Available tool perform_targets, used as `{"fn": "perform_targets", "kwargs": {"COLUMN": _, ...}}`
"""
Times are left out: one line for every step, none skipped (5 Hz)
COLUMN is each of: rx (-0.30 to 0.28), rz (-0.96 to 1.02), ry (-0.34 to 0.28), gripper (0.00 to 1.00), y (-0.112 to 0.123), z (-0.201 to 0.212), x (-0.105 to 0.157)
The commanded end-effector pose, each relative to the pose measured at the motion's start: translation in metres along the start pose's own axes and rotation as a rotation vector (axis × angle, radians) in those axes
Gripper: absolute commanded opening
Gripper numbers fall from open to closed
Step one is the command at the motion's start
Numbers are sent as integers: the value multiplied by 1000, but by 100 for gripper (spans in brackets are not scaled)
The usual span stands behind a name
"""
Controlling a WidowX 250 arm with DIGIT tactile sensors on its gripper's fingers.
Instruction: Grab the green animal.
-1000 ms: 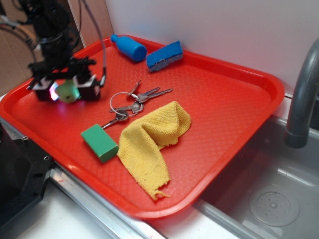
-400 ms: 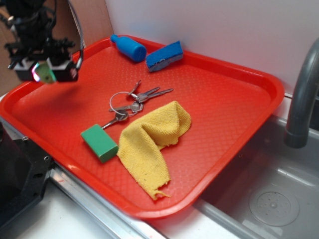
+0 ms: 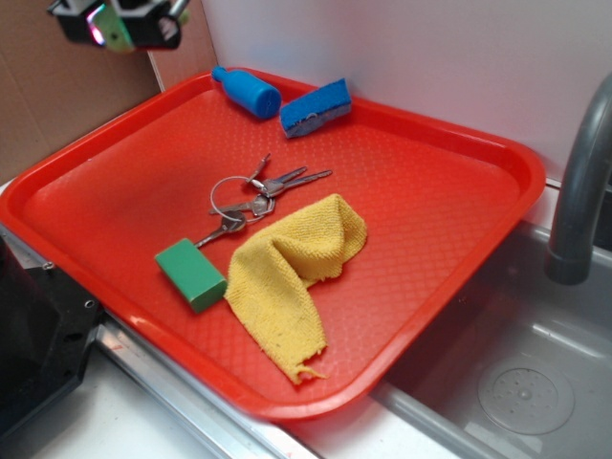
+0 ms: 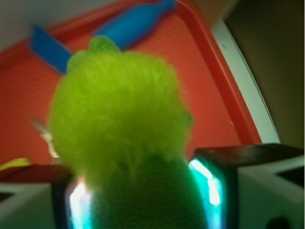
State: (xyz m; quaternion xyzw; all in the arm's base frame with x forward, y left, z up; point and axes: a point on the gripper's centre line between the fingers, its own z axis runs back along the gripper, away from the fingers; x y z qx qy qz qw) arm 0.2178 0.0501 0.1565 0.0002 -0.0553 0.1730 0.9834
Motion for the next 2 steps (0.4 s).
{"fn": "perform_targets", "kwargs": {"rx": -12, "rz": -208, "ry": 44, "gripper": 0, "y": -39, "z": 38, "x": -3}}
{"fn": "perform_targets", "kwargs": {"rx": -14, "rz": -263, "ry": 23, "gripper": 0, "y": -44, "z": 42, "x": -14}}
